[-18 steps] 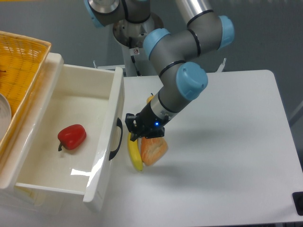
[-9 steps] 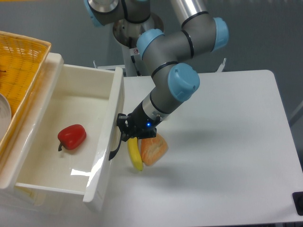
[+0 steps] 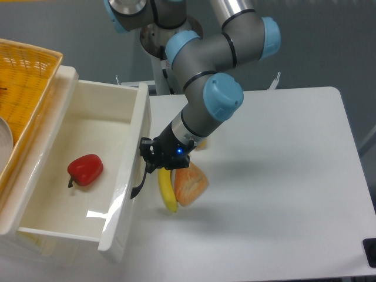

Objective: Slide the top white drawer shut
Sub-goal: 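Push the drawer front inward until the drawer is shut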

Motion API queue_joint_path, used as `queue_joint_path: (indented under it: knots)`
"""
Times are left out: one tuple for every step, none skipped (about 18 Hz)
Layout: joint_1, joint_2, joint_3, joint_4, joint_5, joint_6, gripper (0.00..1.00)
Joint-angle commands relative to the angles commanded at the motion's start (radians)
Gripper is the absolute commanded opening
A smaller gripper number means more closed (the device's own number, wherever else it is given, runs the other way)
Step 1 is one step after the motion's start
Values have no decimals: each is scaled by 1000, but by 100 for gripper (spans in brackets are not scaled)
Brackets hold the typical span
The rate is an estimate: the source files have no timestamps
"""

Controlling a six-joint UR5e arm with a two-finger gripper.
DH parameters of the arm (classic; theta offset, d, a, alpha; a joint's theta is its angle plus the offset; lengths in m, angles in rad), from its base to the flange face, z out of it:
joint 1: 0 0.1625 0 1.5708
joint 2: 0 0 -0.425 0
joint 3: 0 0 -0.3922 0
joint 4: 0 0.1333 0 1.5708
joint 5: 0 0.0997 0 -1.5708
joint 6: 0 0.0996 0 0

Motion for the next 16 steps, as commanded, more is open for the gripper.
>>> queue_joint_path:
  knots:
    - [-3, 0, 0, 0, 0, 0, 9]
    - [-8, 0, 0, 0, 0, 0, 9]
    - [-9, 0, 0, 0, 0, 0, 9]
    - [-11, 0, 0, 0, -2, 0, 9]
    - [-11, 0, 0, 0, -2, 0, 9]
    - [-14, 0, 0, 0, -2, 0, 9]
    - [-23, 5, 0, 0, -2, 0, 9]
    - [-23, 5, 0, 0, -2, -5, 9]
    - [-25, 5, 0, 0, -2, -8, 10]
    - [-29, 5, 0, 0, -2, -8, 10]
    - [-32, 5, 0, 0, -2, -9, 10]
    - [-34, 6, 0, 0, -2, -11, 10]
    - [-43, 6, 0, 0, -2, -20, 10]
    - [-44, 6, 0, 0, -2, -24, 10]
    - [-44, 8, 0, 0, -2, -25, 10]
    - [-46, 12, 0, 0, -2, -26, 10]
